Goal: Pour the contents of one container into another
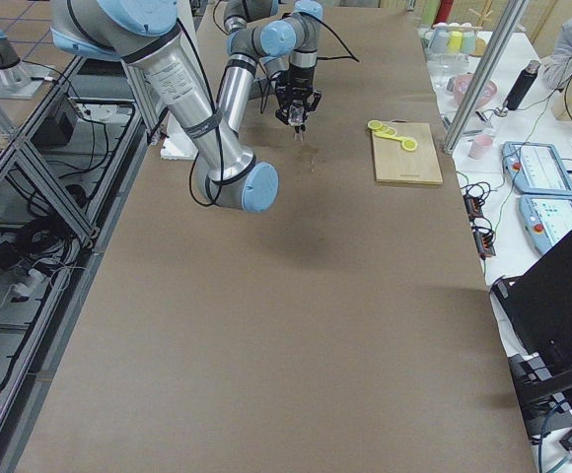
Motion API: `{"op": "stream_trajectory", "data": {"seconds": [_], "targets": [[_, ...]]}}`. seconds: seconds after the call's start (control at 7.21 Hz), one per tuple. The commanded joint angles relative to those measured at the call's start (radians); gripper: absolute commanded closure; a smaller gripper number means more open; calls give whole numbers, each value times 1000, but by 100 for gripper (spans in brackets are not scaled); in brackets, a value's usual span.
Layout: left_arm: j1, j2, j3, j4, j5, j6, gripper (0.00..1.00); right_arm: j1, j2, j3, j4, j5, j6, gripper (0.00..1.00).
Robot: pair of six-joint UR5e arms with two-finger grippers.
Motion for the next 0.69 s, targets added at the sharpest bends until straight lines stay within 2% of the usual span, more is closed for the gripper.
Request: {"op": "stream_trajectory", "data": {"seconds": [0.0, 0.55], "targets": [[0, 0, 0, 0, 1, 0, 100, -14, 20, -1, -50, -20, 0, 100], [0, -3, 0, 0, 1, 0, 100, -27, 72, -72, -57, -26, 0, 100]]}}
